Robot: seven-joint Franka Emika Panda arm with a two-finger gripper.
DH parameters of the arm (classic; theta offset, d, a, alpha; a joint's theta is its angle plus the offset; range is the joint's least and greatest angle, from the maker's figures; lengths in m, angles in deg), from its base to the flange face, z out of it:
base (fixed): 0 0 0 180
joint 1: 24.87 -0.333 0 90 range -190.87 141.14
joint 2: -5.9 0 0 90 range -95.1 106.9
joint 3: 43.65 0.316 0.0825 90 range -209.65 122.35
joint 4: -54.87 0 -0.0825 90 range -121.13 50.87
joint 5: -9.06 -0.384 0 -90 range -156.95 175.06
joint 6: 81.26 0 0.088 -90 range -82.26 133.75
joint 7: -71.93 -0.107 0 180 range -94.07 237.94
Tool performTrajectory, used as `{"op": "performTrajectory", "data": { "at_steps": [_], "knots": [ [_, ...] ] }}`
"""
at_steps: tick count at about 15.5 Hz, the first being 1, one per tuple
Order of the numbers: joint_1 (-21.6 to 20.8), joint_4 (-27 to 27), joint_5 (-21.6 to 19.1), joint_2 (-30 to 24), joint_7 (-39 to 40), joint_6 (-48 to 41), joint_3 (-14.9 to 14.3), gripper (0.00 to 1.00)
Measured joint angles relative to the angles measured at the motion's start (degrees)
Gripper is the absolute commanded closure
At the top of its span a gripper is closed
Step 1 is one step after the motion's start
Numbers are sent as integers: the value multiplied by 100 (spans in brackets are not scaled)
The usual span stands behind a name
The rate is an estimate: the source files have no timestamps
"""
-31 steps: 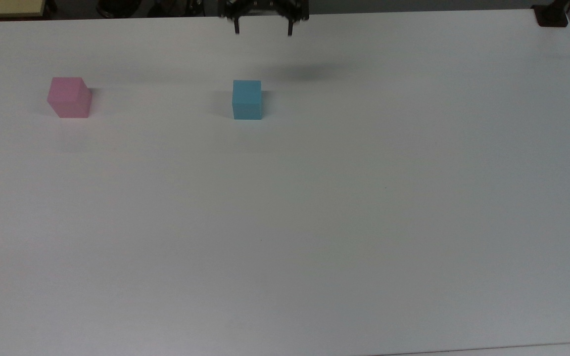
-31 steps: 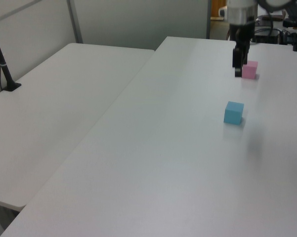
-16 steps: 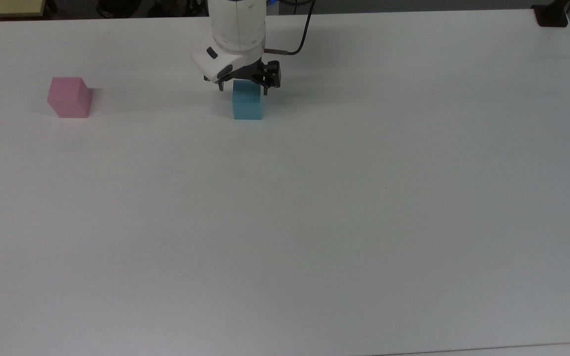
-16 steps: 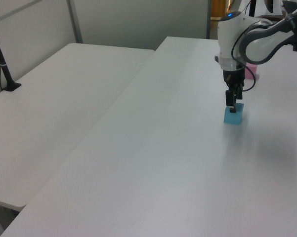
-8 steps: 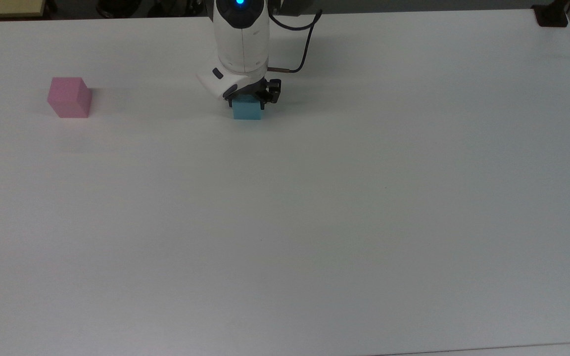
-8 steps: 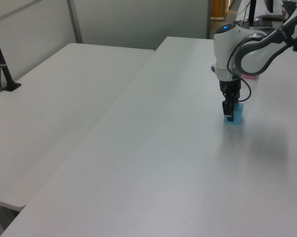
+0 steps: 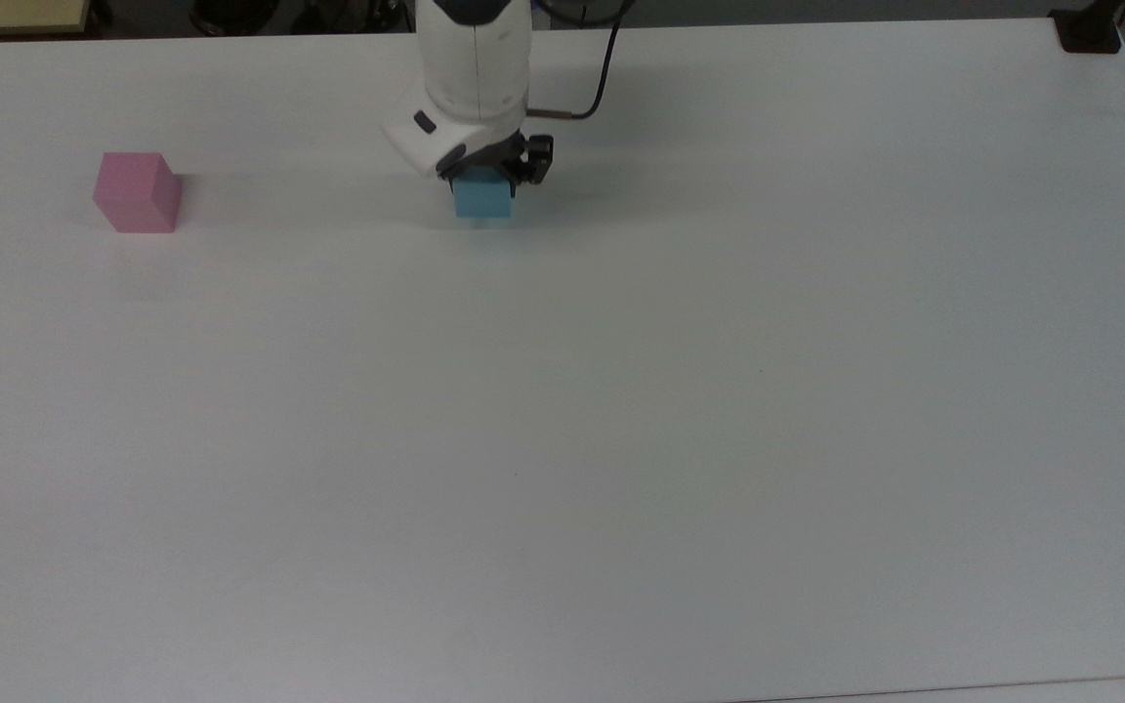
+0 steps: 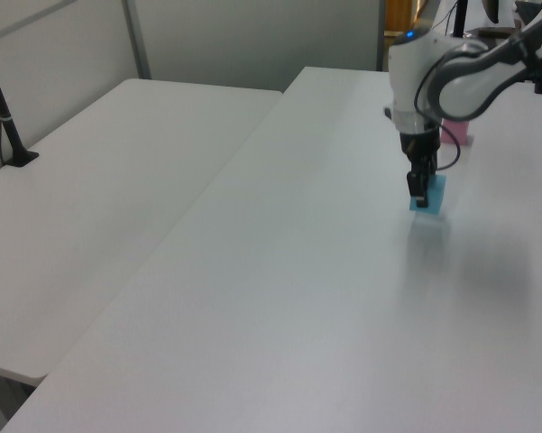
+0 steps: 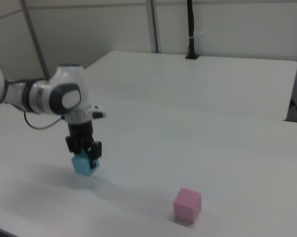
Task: Put blue cube on pink cube
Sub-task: 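Lift the light-blue cube and carry it toward the pink cube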
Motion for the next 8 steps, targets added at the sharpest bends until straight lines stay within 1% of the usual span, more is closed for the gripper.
{"op": "performTrajectory", "data": {
  "at_steps": [5, 8],
  "knots": [
    [-44, 1206, -1, -627, 56, -1913, 44, 77],
    [-55, 1863, -61, -760, 56, -2486, 75, 77]
  ]
}}
